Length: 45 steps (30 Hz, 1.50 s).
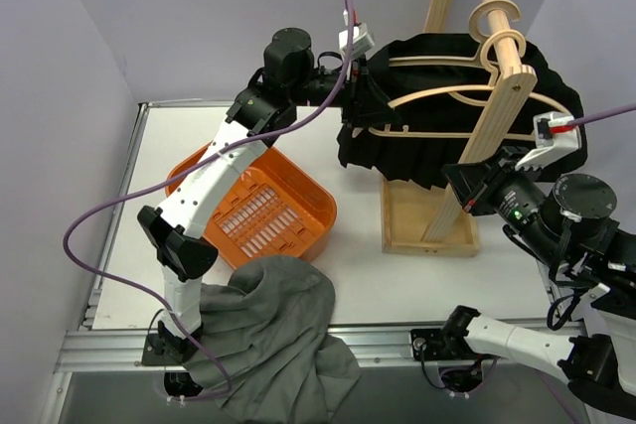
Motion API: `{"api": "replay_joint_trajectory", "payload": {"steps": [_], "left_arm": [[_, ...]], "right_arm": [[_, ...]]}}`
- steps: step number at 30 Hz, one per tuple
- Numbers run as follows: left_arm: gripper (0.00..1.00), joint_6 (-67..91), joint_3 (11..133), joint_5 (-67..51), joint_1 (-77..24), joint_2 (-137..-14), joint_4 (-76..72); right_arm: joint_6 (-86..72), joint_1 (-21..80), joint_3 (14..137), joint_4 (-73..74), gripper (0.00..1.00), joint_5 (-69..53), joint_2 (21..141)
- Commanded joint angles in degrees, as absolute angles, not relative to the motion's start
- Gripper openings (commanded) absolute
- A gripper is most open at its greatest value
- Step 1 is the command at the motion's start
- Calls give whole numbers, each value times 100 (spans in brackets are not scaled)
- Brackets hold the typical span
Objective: Remove the skirt from the hanger
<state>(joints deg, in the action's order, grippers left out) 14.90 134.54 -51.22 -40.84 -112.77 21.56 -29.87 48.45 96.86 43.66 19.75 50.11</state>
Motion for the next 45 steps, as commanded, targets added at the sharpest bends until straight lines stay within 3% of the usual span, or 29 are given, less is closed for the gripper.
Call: {"api": "replay_joint_trajectory", "payload": {"steps": [1, 2, 3, 4, 7, 9, 10, 16, 17, 20, 27, 32, 45], "left_arm": [[12, 1591, 13228, -5027, -4096, -11048, 2091], [17, 1617, 13219, -4966, -4104, -11048, 2144], [34, 1600, 13219, -4914, -4096, -11030, 2214], [44, 1574, 13210, -4852, -4104, -11013, 2380], [61, 1503, 13000, -4484, -4087, -10776, 2513], [99, 1538, 12824, -4029, -4087, -10505, 2514], [94, 1573, 12719, -3851, -4078, -10390, 2505], [94, 2074, 11463, -2527, -3920, -9230, 1909], [94, 2179, 11304, -2357, -3903, -9072, 1846], [94, 2459, 10689, -1788, -3771, -8413, 1643], [94, 2356, 10204, -162, -3630, -6744, 3073], [94, 2521, 10099, 895, -3568, -5768, 4955], [97, 3322, 9677, 1187, -3551, -4676, 6723]], "right_arm": [[-2883, 4843, 9738, 4342, 0, 2109, 5186], [-2883, 4843, 9712, 4316, 0, 2109, 5159], [-2883, 4843, 9651, 4281, 0, 2109, 5142], [-2874, 4843, 9607, 4254, 0, 2118, 5124], [-2865, 4843, 9632, 4376, 0, 2311, 5246], [-2848, 4843, 9711, 4753, 31, 2425, 5545], [-2813, 4843, 9816, 4911, 38, 2426, 5668], [-2251, 4843, 9634, 5072, 67, 1873, 5916], [-2198, 4851, 9467, 4932, 76, 1811, 5819], [-2039, 4852, 9247, 4756, 84, 1479, 5774], [-2206, 4948, 8676, 4220, 84, 91, 6099], [-2338, 6229, 8402, 4034, 84, 305, 6905], [-2206, 7057, 8824, 3200, 78, -343, 8367]]}}
